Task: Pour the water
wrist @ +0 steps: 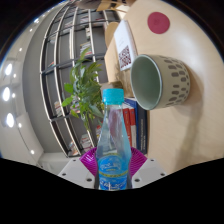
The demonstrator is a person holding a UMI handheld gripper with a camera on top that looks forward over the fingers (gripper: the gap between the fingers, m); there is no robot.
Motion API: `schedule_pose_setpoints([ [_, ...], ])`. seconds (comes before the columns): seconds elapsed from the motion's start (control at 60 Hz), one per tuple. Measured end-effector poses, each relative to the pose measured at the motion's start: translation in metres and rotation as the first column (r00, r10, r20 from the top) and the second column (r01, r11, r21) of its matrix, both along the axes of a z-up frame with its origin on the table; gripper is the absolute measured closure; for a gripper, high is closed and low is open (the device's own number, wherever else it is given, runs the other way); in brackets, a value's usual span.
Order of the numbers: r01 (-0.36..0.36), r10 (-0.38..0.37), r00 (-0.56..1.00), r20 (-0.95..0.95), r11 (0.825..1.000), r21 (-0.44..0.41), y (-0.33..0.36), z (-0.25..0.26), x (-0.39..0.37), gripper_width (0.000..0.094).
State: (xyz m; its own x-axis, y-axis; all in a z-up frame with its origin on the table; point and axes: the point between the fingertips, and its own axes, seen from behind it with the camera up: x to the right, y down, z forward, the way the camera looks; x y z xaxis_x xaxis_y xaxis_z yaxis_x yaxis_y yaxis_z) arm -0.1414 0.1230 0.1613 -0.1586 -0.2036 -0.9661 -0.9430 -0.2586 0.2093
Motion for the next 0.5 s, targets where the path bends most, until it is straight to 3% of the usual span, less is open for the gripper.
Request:
schedule_pose_setpoints([
  [0.317,0.141,-0.167,0.907,-0.386,0.985,-0.096,0.020,0.006,0.032,0.0566],
  [0.5,0.073,-0.096,0.938,-0.334,0.994,-0.082,0.017,0.010,0.025,0.0566],
])
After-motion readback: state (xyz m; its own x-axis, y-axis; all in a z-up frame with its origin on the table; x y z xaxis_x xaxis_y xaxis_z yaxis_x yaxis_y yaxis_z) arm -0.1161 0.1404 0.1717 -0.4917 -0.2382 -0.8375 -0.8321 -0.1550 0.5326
